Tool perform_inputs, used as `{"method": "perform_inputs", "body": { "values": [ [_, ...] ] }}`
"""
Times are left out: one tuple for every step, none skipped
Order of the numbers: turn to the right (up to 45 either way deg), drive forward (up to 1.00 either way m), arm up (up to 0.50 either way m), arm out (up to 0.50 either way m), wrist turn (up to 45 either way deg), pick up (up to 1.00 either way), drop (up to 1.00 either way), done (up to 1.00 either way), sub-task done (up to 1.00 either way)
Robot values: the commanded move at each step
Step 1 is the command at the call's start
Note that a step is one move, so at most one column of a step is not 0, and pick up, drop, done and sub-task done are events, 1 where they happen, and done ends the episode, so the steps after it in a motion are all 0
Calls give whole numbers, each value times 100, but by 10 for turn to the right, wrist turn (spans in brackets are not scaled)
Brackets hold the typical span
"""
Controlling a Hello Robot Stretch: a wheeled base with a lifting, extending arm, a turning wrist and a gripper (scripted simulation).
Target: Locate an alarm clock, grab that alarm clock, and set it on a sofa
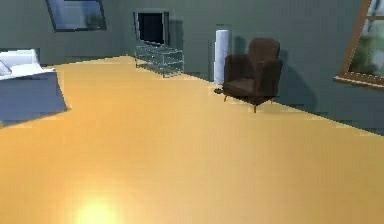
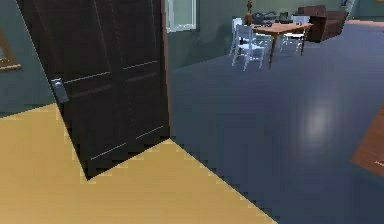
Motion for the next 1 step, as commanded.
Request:
{"method": "perform_inputs", "body": {
  "values": [
    [30, 0, 0, 0, 0, 0, 0, 0, 0]
  ]
}}
